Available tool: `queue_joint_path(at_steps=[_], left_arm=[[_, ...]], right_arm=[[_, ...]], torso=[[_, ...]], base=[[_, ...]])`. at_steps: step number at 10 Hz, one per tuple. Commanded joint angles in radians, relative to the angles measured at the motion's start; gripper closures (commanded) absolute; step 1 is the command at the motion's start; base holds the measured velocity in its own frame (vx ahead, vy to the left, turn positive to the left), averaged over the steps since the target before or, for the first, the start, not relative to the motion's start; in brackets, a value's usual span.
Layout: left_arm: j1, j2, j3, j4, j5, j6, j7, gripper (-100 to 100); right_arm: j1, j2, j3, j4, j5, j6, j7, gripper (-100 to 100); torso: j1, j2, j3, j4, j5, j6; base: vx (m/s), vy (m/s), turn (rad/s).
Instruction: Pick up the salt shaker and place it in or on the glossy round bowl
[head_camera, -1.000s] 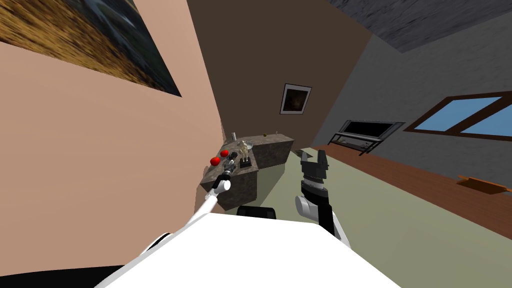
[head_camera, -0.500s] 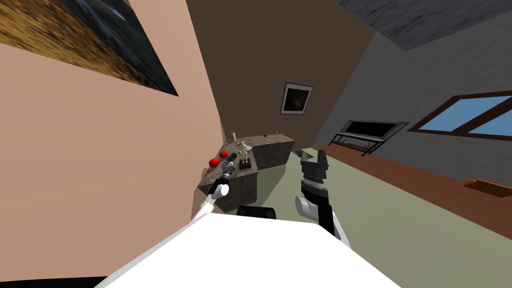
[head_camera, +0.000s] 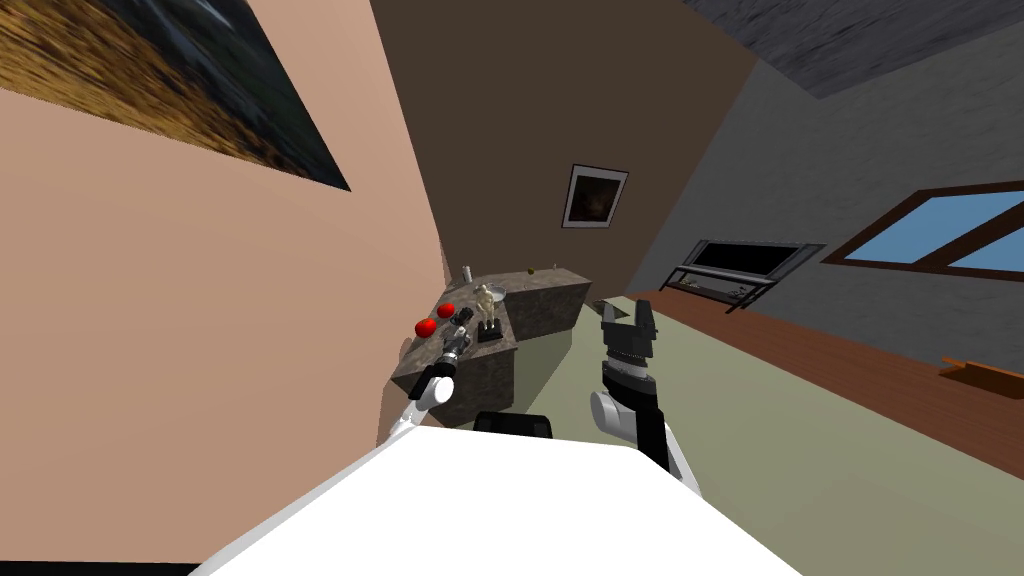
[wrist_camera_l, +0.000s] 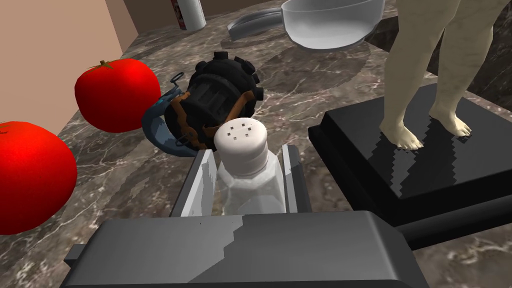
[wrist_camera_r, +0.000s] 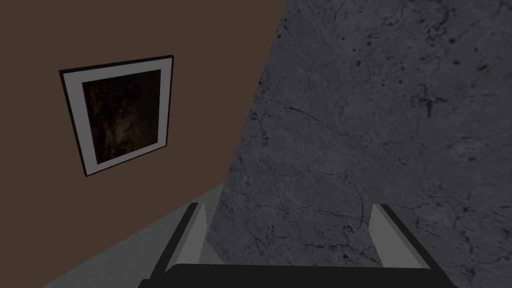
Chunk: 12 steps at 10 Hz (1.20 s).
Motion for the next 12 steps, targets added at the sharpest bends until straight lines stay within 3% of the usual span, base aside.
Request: queue_joint_path(at_steps=[1,2,3,4,7,12], left_arm=[[0.022,-0.001,-0.003,-0.05,0.005,0.002,-0.009,100],[0.013,-0.001,-0.002,-0.026,0.004,0.003,-0.007,100],[0.013,-0.001,-0.002,-0.029,0.004,0.002,-0.008,0],[0.011,0.0,0.012,-0.014,0.01,-0.018,-0.019,100],[-0.002,0.006,0.052,0.021,0.026,-0.066,-0.044,100],[-0.047,0.021,0.136,0.093,0.058,-0.159,-0.095,100]], right_arm=[[0.0,0.0,0.0,0.0,0.0,0.0,0.0,0],[0.0,0.0,0.0,0.0,0.0,0.0,0.0,0],[0.0,0.0,0.0,0.0,0.0,0.0,0.0,0],[0.0,0.0,0.0,0.0,0.0,0.0,0.0,0],[-0.001,0.0,0.0,0.0,0.0,0.0,0.0,0],[0.0,0.0,0.0,0.0,0.0,0.0,0.0,0]], torso=[[0.0,0.0,0.0,0.0,0.0,0.0],[0.0,0.001,0.001,0.001,0.0,0.001],[0.0,0.002,0.001,0.0,0.0,0.0],[0.0,0.002,0.001,0.001,0.0,0.0],[-0.008,0.019,0.01,0.001,0.0,0.001],[-0.01,0.013,0.007,0.001,-0.002,0.0]], base=[[0.029,0.003,0.012],[0.01,0.002,-0.001],[0.0,0.0,0.0],[-0.107,-0.035,-0.18],[-0.219,-0.098,-0.238],[-0.126,-0.148,-0.288]])
